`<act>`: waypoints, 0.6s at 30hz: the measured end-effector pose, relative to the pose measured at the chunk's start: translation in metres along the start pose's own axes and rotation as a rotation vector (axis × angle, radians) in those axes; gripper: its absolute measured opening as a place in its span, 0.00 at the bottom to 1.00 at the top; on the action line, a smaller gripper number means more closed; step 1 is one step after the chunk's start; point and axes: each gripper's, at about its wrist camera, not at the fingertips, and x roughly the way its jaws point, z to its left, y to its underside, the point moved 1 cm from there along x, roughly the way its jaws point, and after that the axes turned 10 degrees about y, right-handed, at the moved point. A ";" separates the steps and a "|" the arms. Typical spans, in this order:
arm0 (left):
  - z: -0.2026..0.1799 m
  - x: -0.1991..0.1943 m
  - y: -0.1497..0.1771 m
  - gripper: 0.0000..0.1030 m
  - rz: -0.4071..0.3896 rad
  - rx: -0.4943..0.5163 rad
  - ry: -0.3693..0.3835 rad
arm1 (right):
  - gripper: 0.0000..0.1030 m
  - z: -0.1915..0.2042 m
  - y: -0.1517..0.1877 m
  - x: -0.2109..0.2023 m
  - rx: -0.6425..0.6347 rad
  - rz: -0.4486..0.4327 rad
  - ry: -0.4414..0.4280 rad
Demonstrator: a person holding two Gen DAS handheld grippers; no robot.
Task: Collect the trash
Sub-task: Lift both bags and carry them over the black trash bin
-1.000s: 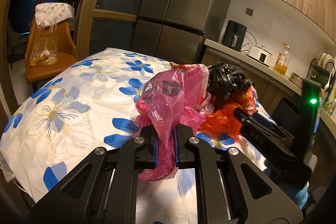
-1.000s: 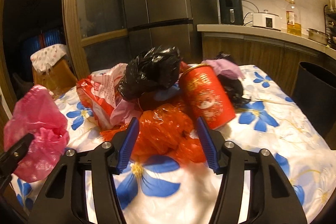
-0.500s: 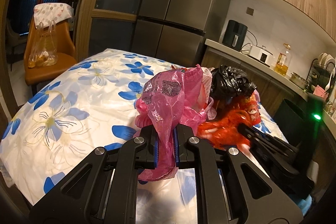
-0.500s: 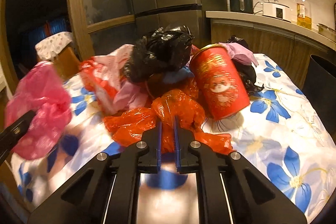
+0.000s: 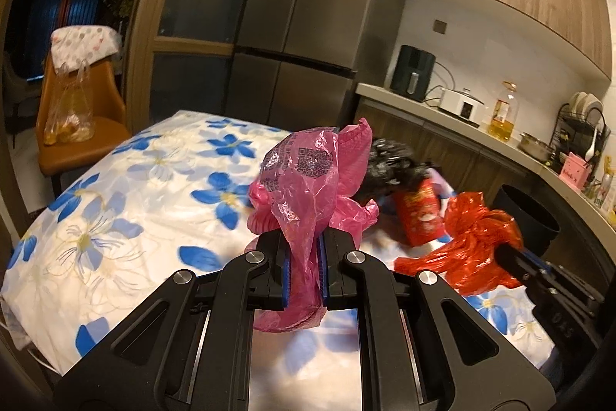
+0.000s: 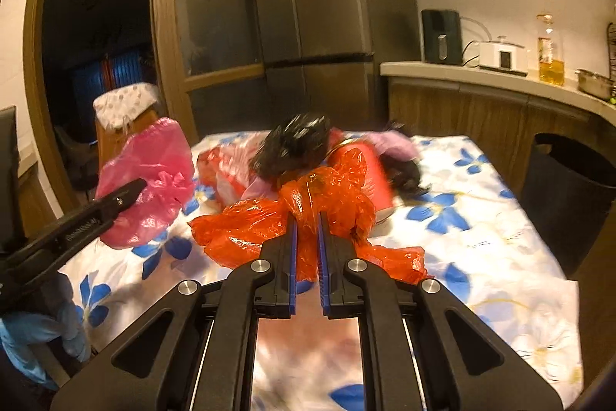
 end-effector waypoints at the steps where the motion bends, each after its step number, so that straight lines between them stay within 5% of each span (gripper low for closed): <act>1: -0.007 0.000 -0.002 0.10 -0.003 0.011 0.009 | 0.10 -0.007 -0.002 -0.005 0.007 -0.012 0.012; 18: -0.145 0.060 -0.035 0.10 -0.011 0.148 0.230 | 0.10 -0.150 -0.045 -0.043 0.144 -0.180 0.292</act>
